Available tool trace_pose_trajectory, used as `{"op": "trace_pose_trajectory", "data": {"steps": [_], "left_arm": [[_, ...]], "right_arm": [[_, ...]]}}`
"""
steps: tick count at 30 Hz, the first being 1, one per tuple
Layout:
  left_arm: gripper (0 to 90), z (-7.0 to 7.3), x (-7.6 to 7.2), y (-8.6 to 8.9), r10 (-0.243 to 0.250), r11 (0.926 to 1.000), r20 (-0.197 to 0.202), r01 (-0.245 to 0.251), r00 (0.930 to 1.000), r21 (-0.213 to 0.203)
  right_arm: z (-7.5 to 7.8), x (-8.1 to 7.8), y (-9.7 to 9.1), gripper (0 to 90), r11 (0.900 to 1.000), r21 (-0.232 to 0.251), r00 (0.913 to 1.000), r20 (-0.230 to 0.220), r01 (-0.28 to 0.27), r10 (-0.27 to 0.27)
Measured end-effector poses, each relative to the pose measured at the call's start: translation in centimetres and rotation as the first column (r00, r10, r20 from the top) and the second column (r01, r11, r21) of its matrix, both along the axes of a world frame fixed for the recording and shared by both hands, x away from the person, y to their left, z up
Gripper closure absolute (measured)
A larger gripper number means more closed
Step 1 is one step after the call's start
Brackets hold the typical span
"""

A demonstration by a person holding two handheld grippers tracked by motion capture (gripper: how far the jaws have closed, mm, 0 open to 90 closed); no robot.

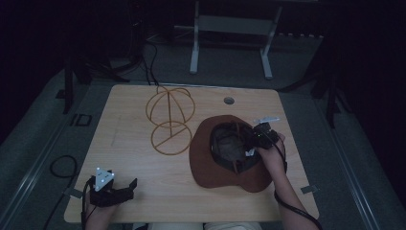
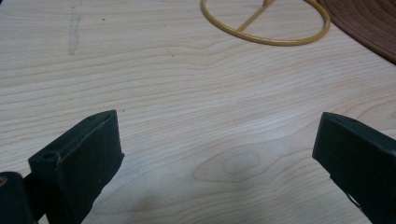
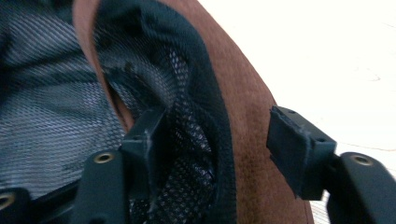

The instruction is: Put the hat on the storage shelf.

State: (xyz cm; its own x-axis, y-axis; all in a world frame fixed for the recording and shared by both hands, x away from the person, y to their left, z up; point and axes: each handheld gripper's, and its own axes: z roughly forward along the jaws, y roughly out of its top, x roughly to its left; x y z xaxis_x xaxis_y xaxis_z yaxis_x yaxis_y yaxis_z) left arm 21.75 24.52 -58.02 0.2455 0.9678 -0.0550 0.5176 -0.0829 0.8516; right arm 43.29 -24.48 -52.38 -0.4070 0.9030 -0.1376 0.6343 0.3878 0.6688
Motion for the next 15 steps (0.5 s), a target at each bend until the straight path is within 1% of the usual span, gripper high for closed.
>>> {"op": "trace_pose_trajectory", "data": {"steps": [2,3,4,6,8,10,13,14,15], "left_arm": [[1.8,0.0,0.0,0.0,-0.003,1.0000,0.001,0.003,1.0000,0.001],[1.8,0.0,0.0,0.0,-0.001,1.0000,0.000,0.001,1.0000,0.004],[1.8,0.0,0.0,-0.1,-0.004,1.0000,-0.001,0.004,1.0000,0.003],[1.8,-0.1,0.0,-0.1,-0.007,1.0000,-0.004,0.007,1.0000,0.007],[1.8,-0.1,0.1,-0.1,-0.010,1.0000,-0.007,0.010,0.9999,0.002],[1.8,-0.1,0.1,-0.1,-0.007,1.0000,-0.010,0.007,0.9999,0.003],[1.8,-0.1,0.0,0.0,-0.004,1.0000,-0.008,0.004,1.0000,0.003],[1.9,-0.1,0.0,0.0,-0.004,1.0000,-0.009,0.004,0.9999,-0.001],[4.0,-0.1,0.0,0.0,0.001,1.0000,-0.007,-0.001,1.0000,0.000]], "right_arm": [[-0.4,0.1,0.4,45.1,0.9995,-0.031,1.0000,-0.008,-0.003,0.002],[-0.7,0.2,0.6,46.2,0.9982,-0.060,1.0000,-0.001,-0.003,0.003],[-0.9,0.2,0.8,49.4,0.9960,-0.089,1.0000,0.003,0.008,-0.007],[-1.1,0.3,1.0,53.5,0.9939,-0.107,0.9996,0.013,0.024,-0.023],[-1.2,0.3,1.1,60.0,0.9930,-0.111,0.9990,0.021,0.041,-0.039],[-1.5,0.3,1.3,67.1,0.9880,-0.147,0.9985,0.036,0.047,-0.042],[-1.7,0.2,1.3,77.8,0.9840,-0.160,0.9960,0.056,0.078,-0.069],[-1.6,0.2,1.2,79.4,0.9854,-0.149,0.9956,0.057,0.082,-0.074],[-1.5,0.1,1.0,81.0,0.9882,-0.128,0.9951,0.062,0.084,-0.077]]}}
